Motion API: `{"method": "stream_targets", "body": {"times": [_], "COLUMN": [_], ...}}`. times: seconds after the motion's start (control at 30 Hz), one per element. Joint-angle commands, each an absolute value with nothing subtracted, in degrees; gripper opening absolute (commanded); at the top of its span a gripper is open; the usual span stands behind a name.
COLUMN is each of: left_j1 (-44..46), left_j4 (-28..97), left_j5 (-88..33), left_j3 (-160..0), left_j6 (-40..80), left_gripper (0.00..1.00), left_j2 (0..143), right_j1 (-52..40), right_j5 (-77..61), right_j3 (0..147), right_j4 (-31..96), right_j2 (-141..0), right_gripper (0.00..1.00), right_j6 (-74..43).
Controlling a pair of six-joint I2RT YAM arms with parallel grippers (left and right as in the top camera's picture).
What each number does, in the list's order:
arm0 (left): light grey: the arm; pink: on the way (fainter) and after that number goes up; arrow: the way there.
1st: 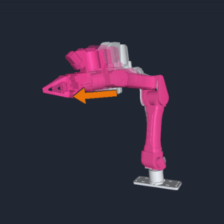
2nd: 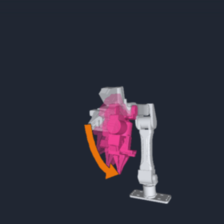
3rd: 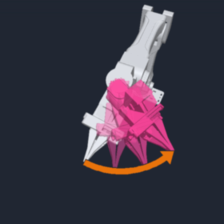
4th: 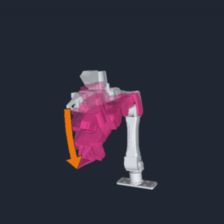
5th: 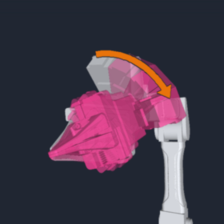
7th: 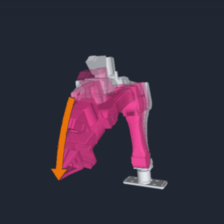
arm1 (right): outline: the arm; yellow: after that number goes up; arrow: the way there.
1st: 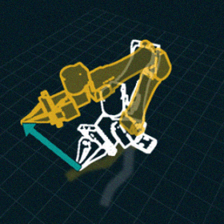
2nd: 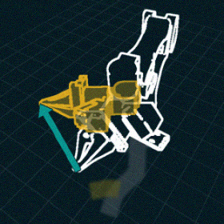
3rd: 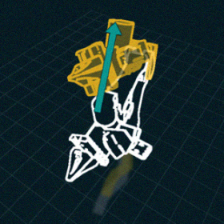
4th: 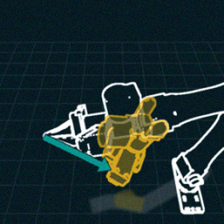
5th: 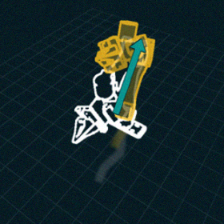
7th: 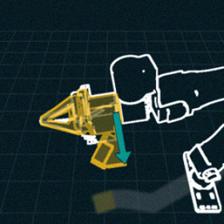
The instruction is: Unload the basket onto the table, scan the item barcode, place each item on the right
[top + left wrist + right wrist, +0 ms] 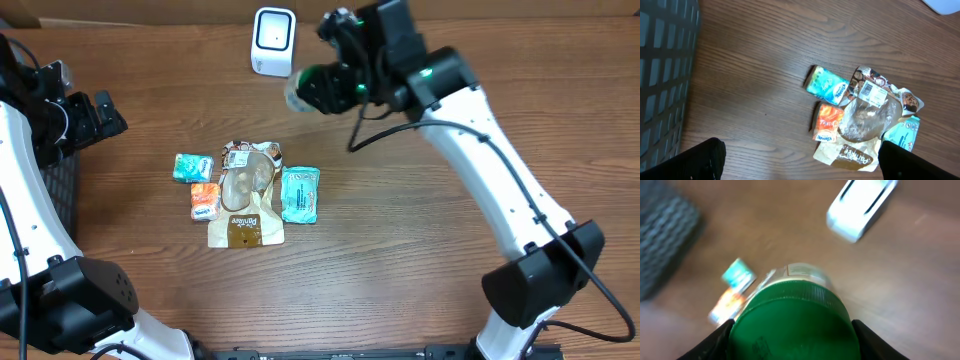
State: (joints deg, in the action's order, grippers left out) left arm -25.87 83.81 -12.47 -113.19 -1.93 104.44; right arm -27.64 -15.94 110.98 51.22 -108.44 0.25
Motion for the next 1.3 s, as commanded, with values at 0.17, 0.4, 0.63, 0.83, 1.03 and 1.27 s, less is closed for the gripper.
{"method": "stream_targets", "body": {"times": [0.17, 0.4, 0.63, 0.83, 1.03, 1.27], "left_j1": [-25.8, -25.8, -25.8, -25.8, -25.8, -25.8], "left_j4": [83.8, 83.8, 83.8, 83.8, 83.8, 83.8], "left_j5": [-13.1, -13.1, -13.1, -13.1, -13.1, -13.1], "left_j3": [-113.3, -113.3, -113.3, -113.3, -113.3, -113.3], "left_j6": [-3.0, -3.0, -3.0, -3.0, -3.0, -3.0], "left_gripper": [1.0, 1.0, 1.0, 1.0, 1.0, 1.0], "left_j2": [104.6, 104.6, 104.6, 104.6, 104.6, 104.6], "right_j1": [-32.6, -32.6, -32.6, -32.6, -32.4, -32.3], "right_j5": [9.9, 9.9, 9.8, 8.0, 6.3, 6.3], "right_j3": [112.6, 112.5, 112.5, 112.5, 112.5, 112.5], "right_j4": [32.8, 14.7, -4.9, -13.2, -15.6, -16.3], "right_j2": [-110.1, -120.4, -132.0, -137.5, -138.6, -138.5], "right_gripper": [0.25, 0.25, 0.25, 0.25, 0.24, 0.25], "right_j6": [8.1, 26.5, 53.7, 67.9, 72.3, 71.7]}}
